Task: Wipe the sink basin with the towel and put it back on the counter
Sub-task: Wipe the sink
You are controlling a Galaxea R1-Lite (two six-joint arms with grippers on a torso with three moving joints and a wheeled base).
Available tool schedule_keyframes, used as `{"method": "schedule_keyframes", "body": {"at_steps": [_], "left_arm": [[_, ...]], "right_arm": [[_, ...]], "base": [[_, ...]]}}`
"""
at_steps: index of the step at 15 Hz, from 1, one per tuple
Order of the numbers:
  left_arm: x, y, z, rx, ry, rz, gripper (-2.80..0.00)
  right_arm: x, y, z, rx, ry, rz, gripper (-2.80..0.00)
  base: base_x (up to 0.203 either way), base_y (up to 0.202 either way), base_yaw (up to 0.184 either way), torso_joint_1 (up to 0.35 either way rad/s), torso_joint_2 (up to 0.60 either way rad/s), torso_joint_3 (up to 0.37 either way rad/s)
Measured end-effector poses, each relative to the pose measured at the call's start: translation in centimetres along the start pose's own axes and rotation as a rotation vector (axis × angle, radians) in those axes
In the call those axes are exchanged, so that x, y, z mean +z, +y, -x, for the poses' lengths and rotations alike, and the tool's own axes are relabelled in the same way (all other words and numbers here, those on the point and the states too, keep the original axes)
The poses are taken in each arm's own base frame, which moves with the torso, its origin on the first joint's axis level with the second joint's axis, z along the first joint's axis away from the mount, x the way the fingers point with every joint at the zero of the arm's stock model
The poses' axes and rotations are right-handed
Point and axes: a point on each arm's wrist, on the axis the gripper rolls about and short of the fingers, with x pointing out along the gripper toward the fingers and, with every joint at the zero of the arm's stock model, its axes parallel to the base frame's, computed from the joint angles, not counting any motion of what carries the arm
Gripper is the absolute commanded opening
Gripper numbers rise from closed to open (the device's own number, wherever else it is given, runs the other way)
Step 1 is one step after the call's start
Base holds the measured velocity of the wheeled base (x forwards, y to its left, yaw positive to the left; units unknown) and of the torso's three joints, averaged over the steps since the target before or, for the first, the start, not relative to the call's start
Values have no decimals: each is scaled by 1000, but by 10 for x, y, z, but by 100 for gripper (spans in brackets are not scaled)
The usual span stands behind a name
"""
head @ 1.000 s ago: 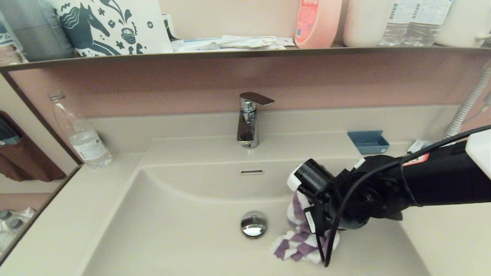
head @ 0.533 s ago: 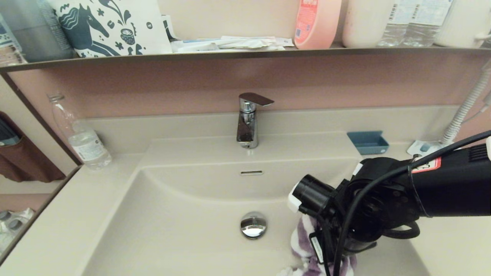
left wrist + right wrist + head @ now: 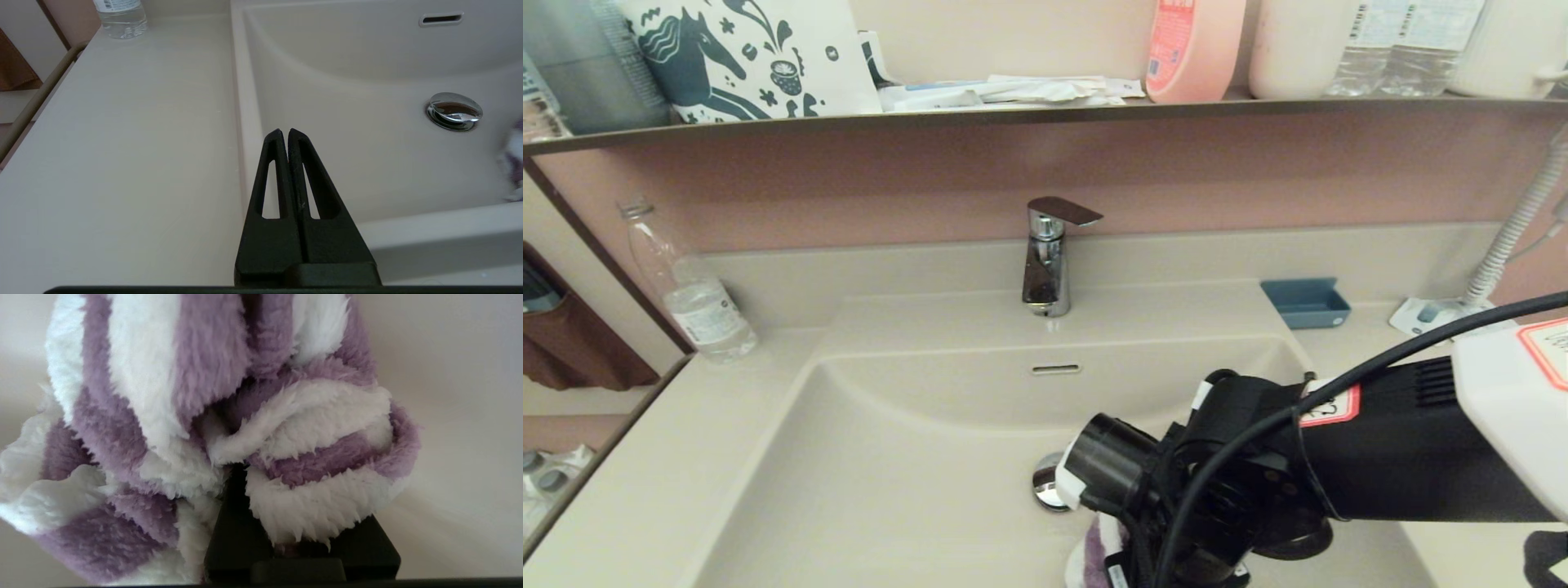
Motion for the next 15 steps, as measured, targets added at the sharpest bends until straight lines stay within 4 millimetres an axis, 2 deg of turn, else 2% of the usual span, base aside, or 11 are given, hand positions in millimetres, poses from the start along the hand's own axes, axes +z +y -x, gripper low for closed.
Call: {"method": "schedule_keyframes", "body": {"at_steps": [4,7,11,15], "left_arm": [[0,0,0,0,0,0,-280],[0,0,0,0,0,0,-280],[0,0,0,0,0,0,-280],[0,0,0,0,0,0,-280]], "right_arm": [[19,42,20,190,-119,51,-280],[40,68,35,356,-335,79,-280],[63,103,48,525,-628,222,-280],[87,124,45,630,-850,268,-280]], "base": [[0,0,0,0,0,0],[0,0,0,0,0,0],[0,0,0,0,0,0],[0,0,0,0,0,0]]}}
